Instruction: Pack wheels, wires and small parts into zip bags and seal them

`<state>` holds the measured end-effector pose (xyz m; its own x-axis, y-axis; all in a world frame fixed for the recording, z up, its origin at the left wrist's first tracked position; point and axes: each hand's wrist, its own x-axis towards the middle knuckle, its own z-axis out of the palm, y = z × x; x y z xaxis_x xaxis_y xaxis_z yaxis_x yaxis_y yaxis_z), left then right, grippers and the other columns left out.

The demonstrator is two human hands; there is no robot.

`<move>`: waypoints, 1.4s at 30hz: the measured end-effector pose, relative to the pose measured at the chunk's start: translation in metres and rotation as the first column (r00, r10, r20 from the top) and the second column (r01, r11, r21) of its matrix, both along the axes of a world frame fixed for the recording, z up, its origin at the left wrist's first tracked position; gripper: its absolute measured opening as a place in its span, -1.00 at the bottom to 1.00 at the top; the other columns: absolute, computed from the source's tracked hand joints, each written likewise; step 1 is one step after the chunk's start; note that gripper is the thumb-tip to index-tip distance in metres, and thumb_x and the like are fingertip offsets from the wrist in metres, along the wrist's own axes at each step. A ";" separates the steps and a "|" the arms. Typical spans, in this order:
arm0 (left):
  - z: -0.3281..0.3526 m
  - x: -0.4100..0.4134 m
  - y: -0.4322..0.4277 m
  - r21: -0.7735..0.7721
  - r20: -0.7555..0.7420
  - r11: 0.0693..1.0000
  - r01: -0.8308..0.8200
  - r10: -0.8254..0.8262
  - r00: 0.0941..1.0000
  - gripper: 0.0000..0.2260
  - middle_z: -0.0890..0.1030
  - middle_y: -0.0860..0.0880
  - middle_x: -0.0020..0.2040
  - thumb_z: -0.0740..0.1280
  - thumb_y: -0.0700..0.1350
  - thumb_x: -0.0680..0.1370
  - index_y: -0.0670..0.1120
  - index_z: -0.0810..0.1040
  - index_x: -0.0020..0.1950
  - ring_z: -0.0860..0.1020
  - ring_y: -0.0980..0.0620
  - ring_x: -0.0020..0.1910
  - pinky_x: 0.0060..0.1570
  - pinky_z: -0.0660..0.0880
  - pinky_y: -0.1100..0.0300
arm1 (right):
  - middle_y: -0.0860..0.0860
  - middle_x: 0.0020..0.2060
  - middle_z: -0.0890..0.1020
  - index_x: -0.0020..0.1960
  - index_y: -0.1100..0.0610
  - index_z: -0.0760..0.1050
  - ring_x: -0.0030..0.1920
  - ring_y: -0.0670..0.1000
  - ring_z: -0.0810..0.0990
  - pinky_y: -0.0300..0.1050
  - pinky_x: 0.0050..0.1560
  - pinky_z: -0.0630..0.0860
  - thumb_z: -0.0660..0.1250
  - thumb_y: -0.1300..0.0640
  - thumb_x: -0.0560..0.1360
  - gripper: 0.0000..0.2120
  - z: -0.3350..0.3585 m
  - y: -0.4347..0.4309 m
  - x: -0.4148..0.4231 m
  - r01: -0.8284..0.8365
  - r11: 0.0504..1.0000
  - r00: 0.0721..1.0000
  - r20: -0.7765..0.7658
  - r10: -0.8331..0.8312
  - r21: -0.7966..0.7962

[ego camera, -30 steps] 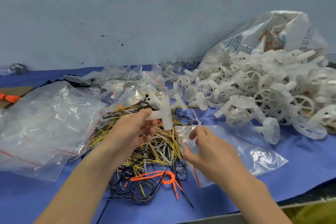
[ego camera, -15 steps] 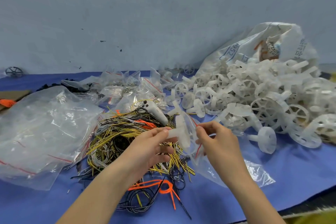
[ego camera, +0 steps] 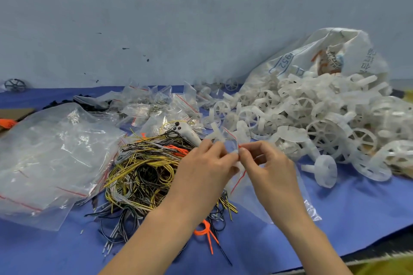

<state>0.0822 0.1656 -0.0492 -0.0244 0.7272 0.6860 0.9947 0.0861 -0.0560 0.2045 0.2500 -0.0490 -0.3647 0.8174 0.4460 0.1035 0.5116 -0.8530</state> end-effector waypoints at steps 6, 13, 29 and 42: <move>-0.002 0.008 0.021 -0.119 0.599 0.990 0.077 0.010 0.801 -0.82 0.64 0.05 -0.10 0.27 0.05 0.60 0.10 0.61 0.13 0.52 0.00 -0.11 -0.17 0.49 0.06 | -0.16 -0.31 0.66 -0.15 -0.08 0.62 -0.32 -0.15 0.60 -0.33 -0.34 0.47 0.40 0.11 0.53 -0.88 0.004 -0.006 -0.003 -0.080 0.995 0.993 -0.096 0.073 -0.062; 0.006 0.010 0.039 -0.236 0.683 0.950 0.205 0.012 0.730 -0.77 0.71 -0.03 -0.12 0.24 -0.18 0.55 -0.03 0.67 0.06 0.65 0.00 -0.10 -0.14 0.55 0.09 | -0.16 -0.27 0.65 -0.16 -0.08 0.60 -0.23 -0.14 0.62 -0.38 -0.27 0.42 0.40 0.07 0.52 -0.90 0.001 -0.004 0.000 0.000 1.000 1.000 -0.020 0.000 -0.004; -0.002 -0.037 0.192 -0.708 0.331 0.705 -0.043 0.385 0.862 -0.78 0.60 -0.18 0.06 0.33 -0.11 0.55 -0.16 0.57 0.16 0.56 -0.18 0.03 -0.08 0.50 0.08 | -0.17 -0.32 0.62 -0.14 -0.06 0.53 -0.28 -0.11 0.56 -0.12 -0.22 0.49 0.32 0.02 0.54 -0.91 0.000 0.053 0.028 0.187 0.958 0.974 -0.083 -0.209 -0.219; -0.038 -0.035 0.205 -0.525 0.628 0.850 -0.041 0.420 0.655 -0.60 0.37 -0.22 0.37 0.28 -0.15 0.59 -0.15 0.30 0.40 0.43 -0.22 0.30 0.23 0.44 -0.12 | -0.31 -0.27 0.61 -0.15 -0.08 0.54 -0.36 -0.16 0.56 -0.38 -0.40 0.38 0.34 -0.02 0.53 -0.91 -0.002 0.058 0.043 0.106 0.965 0.986 -0.102 -0.133 -0.241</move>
<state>0.0469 0.3706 -0.0876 -0.5634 0.8262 -0.0038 0.6901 0.4730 0.5477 0.2477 0.3083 -0.0513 -0.2149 0.9384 0.2707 0.0447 0.2864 -0.9571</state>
